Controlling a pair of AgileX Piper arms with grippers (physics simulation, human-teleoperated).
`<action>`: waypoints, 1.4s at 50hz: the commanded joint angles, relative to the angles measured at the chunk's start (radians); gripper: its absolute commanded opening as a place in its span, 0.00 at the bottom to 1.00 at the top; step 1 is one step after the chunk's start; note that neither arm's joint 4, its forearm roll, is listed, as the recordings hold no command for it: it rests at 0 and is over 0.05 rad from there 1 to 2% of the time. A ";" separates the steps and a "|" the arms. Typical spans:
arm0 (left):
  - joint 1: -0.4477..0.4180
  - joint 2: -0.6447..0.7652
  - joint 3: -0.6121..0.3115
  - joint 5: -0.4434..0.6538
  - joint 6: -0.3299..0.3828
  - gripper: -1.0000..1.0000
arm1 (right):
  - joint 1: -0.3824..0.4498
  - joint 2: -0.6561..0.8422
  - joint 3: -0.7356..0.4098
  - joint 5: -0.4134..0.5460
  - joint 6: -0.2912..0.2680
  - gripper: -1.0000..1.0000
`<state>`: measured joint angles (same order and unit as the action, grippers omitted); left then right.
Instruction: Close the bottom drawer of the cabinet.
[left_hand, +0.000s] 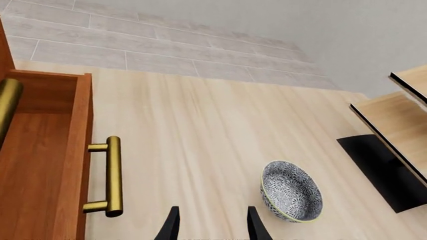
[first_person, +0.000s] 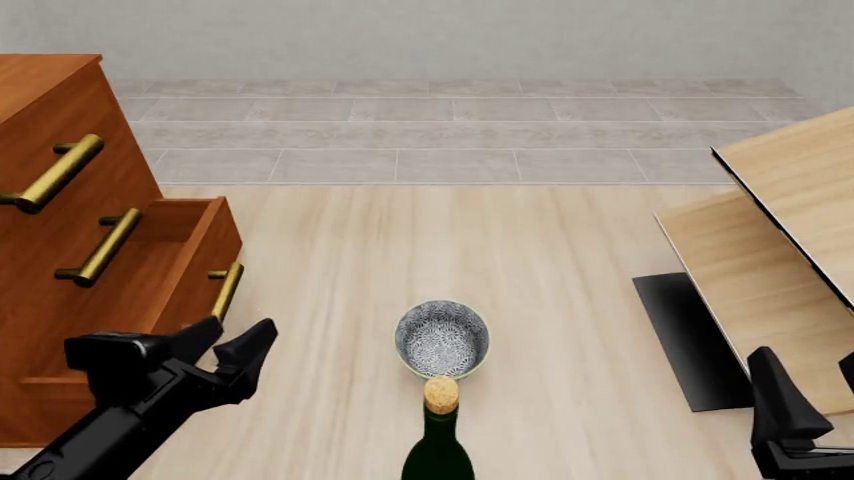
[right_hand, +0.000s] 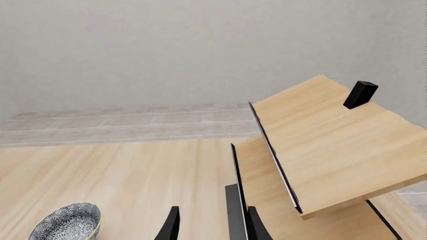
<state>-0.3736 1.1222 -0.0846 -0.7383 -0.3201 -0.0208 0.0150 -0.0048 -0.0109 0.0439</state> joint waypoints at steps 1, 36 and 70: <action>0.001 0.172 0.019 -0.157 -0.034 1.00 | -0.006 -0.002 -0.002 0.003 0.002 1.00; 0.095 0.560 0.039 -0.481 -0.001 1.00 | -0.022 -0.013 -0.004 0.011 0.004 1.00; 0.255 0.578 0.033 -0.480 0.092 1.00 | -0.022 -0.009 0.000 0.005 0.009 1.00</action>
<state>-0.1750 1.6899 -0.0475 -1.2175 -0.2437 -0.0429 0.0048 -0.0053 -0.0045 0.0523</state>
